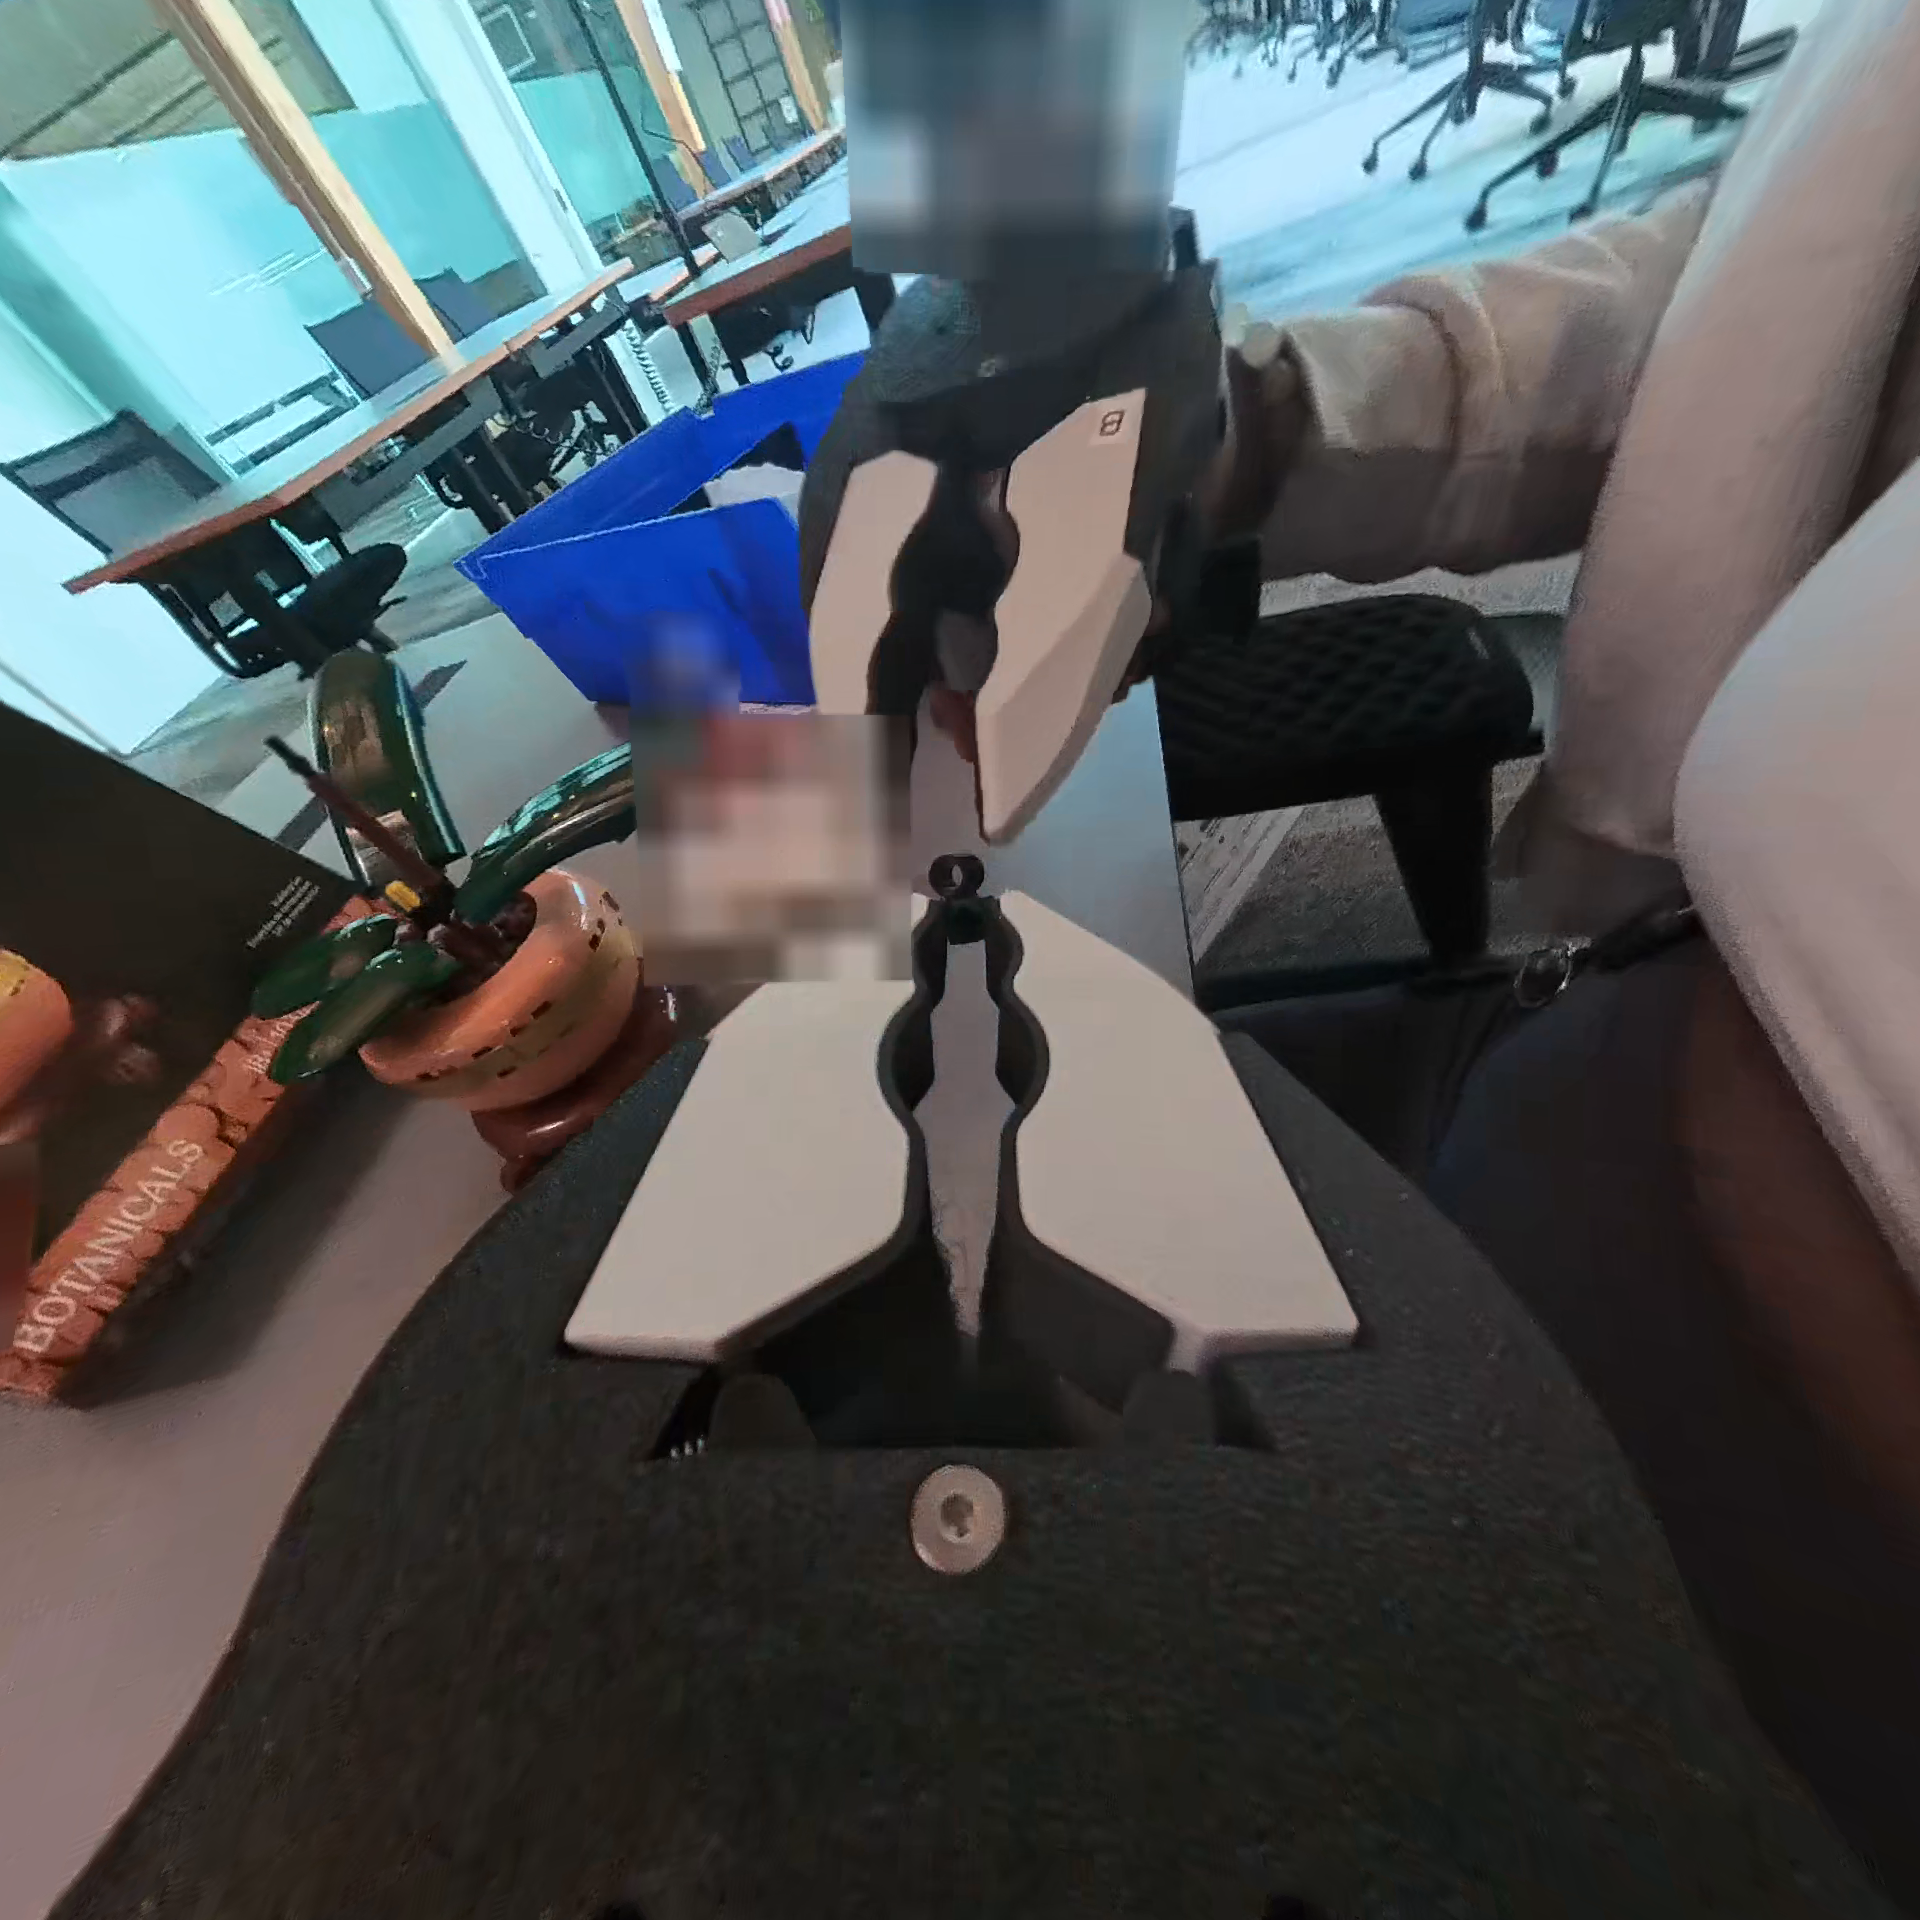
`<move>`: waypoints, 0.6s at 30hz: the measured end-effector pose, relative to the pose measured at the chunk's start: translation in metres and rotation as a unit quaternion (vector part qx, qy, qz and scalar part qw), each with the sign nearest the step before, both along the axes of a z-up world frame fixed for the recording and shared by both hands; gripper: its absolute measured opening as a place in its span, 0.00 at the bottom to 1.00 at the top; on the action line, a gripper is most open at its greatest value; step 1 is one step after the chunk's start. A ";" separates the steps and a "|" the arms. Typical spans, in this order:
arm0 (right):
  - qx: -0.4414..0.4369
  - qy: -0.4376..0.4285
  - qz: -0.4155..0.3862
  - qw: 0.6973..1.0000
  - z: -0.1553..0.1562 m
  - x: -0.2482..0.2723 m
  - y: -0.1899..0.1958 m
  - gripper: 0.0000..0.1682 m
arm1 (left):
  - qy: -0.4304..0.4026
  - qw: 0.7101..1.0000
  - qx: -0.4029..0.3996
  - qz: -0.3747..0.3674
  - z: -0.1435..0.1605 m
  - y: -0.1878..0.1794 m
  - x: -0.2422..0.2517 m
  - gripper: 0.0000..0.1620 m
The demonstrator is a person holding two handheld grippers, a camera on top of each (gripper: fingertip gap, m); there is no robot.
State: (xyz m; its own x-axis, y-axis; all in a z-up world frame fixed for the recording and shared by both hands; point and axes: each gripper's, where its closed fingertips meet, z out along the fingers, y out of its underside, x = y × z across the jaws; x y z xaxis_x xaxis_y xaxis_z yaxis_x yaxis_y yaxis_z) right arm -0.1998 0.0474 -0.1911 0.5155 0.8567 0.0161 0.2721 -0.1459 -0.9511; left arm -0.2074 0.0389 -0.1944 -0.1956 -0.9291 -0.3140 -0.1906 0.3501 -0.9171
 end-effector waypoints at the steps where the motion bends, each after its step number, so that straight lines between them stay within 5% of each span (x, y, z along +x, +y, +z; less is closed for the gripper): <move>1: -0.005 -0.016 0.008 1.000 -0.005 -0.002 -0.001 0.12 | 0.005 1.000 0.007 -0.002 -0.001 -0.001 0.000 0.04; 18: 0.008 -0.018 0.034 0.999 -0.008 -0.013 -0.010 0.02 | 0.061 0.997 0.053 -0.008 -0.008 -0.004 -0.005 0.04</move>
State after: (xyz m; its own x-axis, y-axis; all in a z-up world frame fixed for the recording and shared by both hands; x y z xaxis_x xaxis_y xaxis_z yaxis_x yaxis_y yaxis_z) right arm -0.2132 0.0378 -0.1992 0.4558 0.8889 0.0462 0.3140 -0.1120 -0.9428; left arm -0.2125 0.0347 -0.2026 -0.2530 -0.8881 -0.3839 -0.2929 0.4485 -0.8444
